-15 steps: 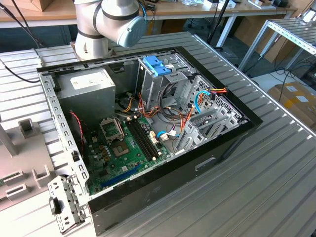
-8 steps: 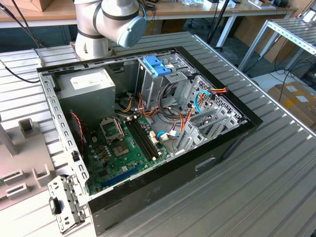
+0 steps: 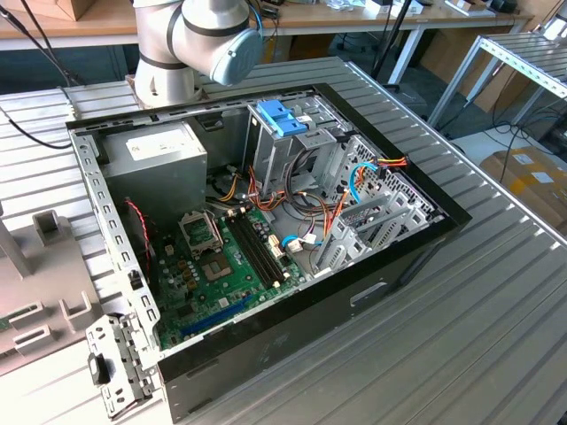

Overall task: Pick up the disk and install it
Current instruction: 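Pick up the disk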

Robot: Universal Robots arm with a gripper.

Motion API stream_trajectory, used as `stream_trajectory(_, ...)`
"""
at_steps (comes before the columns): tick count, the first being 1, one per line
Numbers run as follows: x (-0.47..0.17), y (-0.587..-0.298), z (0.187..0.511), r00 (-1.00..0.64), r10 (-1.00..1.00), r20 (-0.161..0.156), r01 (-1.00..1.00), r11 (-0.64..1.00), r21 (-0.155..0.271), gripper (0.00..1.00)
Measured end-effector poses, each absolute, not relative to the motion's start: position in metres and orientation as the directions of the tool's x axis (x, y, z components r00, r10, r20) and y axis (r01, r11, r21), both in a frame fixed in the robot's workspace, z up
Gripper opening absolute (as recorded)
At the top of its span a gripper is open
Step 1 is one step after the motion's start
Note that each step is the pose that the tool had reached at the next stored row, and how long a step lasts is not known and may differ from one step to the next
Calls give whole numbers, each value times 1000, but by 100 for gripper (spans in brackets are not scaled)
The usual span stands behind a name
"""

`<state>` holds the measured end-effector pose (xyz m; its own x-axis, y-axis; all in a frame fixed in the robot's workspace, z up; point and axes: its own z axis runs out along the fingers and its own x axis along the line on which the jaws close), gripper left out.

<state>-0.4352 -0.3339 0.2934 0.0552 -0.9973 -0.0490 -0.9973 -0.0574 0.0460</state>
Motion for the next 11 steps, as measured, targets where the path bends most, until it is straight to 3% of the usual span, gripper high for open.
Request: stream_trajectory(11,-435,-334,296,55,-997,-51,-997,-57,46,37)
